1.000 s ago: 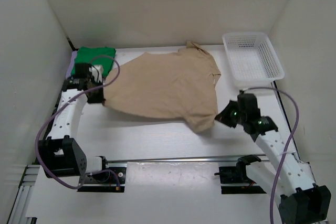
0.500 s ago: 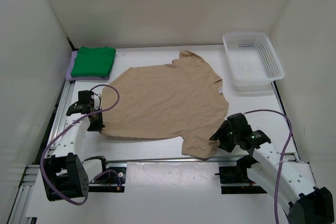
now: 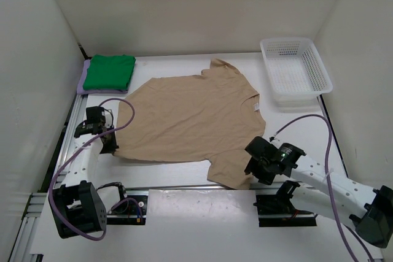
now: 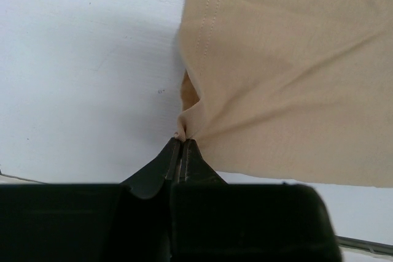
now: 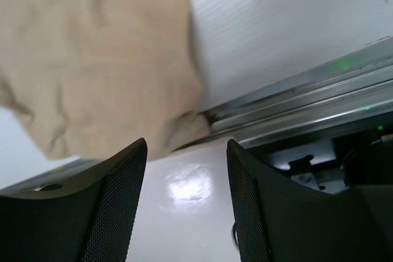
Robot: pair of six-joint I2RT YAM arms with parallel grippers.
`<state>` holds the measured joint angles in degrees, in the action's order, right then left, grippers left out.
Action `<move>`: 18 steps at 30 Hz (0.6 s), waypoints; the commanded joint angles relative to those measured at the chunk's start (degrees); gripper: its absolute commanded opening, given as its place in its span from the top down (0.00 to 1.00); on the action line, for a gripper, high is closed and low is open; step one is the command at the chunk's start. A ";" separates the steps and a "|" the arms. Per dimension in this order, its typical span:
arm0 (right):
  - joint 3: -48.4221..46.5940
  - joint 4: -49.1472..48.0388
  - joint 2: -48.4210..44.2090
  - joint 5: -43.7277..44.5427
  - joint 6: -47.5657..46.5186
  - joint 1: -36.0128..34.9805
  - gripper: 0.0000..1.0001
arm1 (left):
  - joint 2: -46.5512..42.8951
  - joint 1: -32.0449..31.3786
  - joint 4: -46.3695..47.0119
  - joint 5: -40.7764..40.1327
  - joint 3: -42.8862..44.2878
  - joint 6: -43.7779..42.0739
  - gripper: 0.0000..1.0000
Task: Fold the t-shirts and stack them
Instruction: Flatten out the tshirt
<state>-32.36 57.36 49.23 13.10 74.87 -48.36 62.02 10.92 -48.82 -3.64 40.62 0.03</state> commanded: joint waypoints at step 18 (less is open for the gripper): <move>-0.16 -16.05 12.28 5.36 -3.32 -7.10 0.37 | -2.07 1.74 -0.14 1.35 -0.89 -0.03 0.90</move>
<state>-30.85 44.93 59.44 16.97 73.97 -55.70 61.95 12.27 -48.90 -2.90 40.16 0.03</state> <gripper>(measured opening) 0.643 0.123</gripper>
